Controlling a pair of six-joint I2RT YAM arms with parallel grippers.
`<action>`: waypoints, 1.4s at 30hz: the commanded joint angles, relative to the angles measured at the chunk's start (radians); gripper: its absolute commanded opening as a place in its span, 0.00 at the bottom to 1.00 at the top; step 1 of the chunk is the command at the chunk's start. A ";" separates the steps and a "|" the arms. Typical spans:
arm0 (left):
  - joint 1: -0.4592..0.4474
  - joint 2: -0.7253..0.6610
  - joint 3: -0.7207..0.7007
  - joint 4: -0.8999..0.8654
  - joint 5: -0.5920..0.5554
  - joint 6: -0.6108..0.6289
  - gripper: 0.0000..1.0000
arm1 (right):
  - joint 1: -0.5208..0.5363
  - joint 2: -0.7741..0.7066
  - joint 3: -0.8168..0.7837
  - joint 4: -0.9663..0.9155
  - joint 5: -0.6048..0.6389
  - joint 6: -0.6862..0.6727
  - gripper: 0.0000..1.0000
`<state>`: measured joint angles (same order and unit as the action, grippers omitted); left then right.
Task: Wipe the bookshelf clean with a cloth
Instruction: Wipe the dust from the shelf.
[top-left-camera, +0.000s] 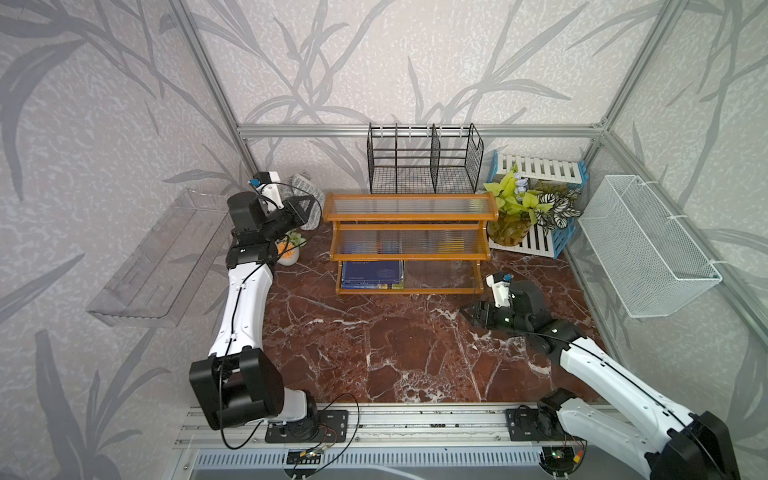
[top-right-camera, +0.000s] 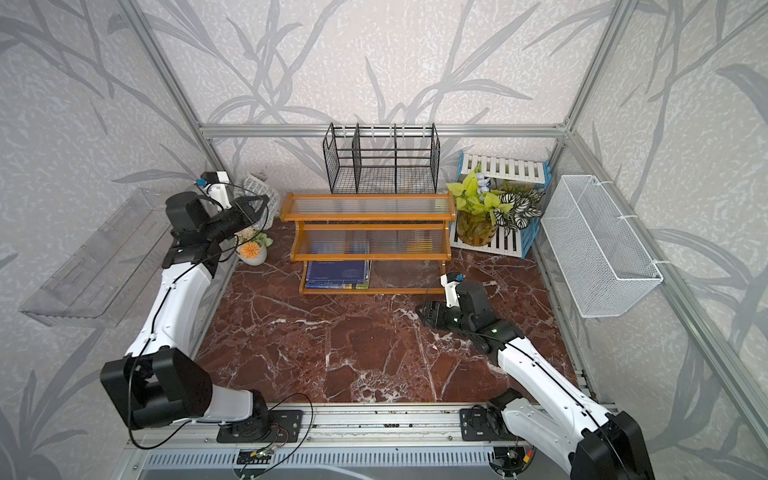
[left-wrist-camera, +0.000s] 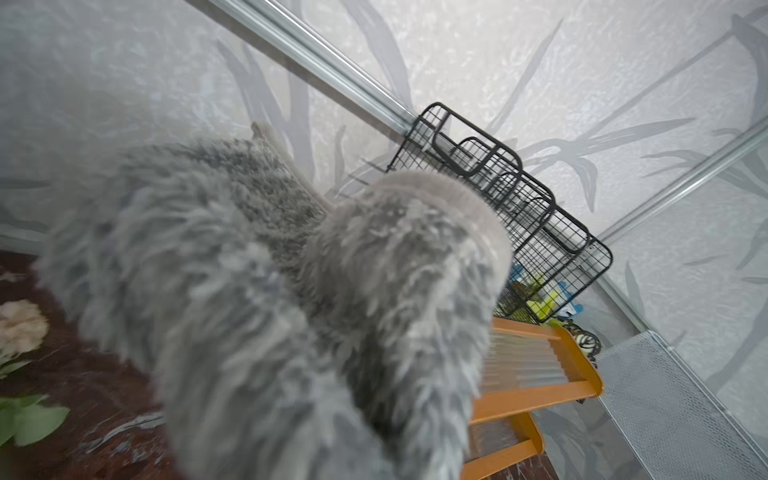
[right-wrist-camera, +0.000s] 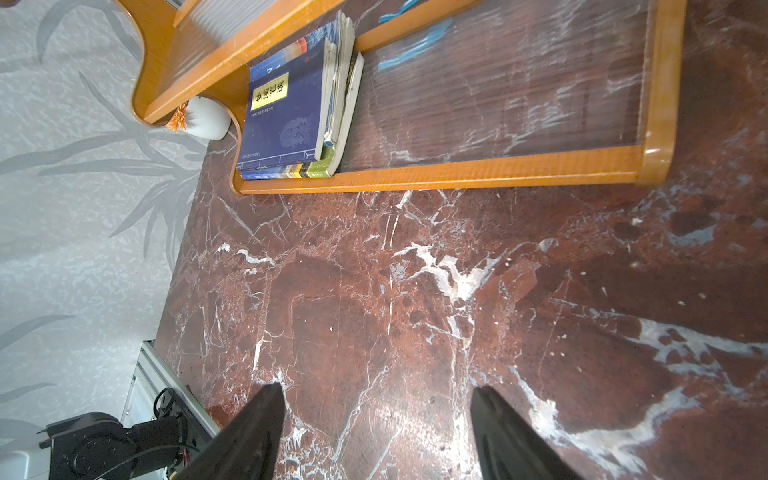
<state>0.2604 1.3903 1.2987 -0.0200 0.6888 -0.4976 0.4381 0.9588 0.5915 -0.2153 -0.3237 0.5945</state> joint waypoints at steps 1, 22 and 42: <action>0.018 -0.047 -0.105 -0.073 -0.150 0.069 0.06 | -0.005 -0.025 -0.016 -0.015 -0.001 0.003 0.75; -0.086 0.201 -0.563 0.252 -0.287 0.005 0.06 | -0.004 0.007 -0.002 -0.005 -0.036 -0.005 0.76; -0.145 0.158 -0.749 0.395 -0.100 -0.080 0.05 | -0.004 0.018 0.018 -0.019 -0.053 0.001 0.77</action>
<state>0.1406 1.6138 0.5694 0.3935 0.5068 -0.5625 0.4381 0.9794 0.5804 -0.2169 -0.3588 0.5972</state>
